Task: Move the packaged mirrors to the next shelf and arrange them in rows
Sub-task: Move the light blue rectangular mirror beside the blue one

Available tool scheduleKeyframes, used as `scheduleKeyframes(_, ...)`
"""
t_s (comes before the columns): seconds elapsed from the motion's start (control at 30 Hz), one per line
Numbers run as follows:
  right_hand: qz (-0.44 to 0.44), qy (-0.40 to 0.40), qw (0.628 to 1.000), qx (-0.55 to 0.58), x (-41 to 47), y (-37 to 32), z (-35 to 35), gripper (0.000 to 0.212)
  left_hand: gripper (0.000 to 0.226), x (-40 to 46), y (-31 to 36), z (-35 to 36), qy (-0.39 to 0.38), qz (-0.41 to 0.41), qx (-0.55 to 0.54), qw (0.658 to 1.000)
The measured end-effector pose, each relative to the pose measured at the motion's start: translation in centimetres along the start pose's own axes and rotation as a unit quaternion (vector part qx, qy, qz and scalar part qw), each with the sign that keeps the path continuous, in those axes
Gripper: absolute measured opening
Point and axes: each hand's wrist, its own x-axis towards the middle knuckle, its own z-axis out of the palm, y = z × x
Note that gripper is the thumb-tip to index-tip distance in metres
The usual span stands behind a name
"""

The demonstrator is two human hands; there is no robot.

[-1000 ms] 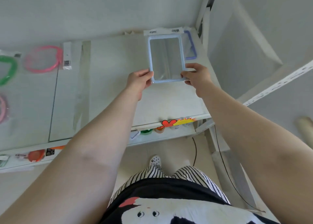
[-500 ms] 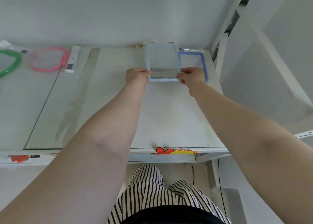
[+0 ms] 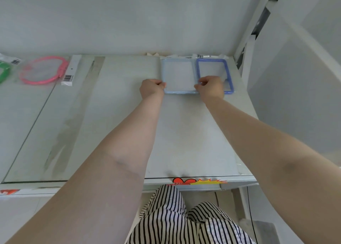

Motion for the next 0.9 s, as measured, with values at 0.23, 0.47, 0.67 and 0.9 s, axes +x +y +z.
scheduleKeyframes(0.23,0.016,0.106,0.988,-0.114,0.1,1.9,-2.4,0.048,0.038,-1.3,-0.5,-0.6,-0.016,0.087,0.108,0.99)
scheduleKeyframes(0.47,0.032,0.079,0.985,-0.151,0.9,3.9,-1.9,0.082,0.077,-1.2,-1.7,1.8,-0.115,0.158,0.084,0.977)
scheduleKeyframes(0.67,0.033,0.075,0.981,-0.178,1.4,4.5,-1.7,0.088,0.09,-0.2,-2.2,3.1,-0.081,0.17,0.128,0.974)
scheduleKeyframes(0.9,0.023,0.074,0.982,-0.174,2.2,5.2,-2.4,0.081,0.089,0.0,-1.8,4.1,-0.076,0.168,0.117,0.976)
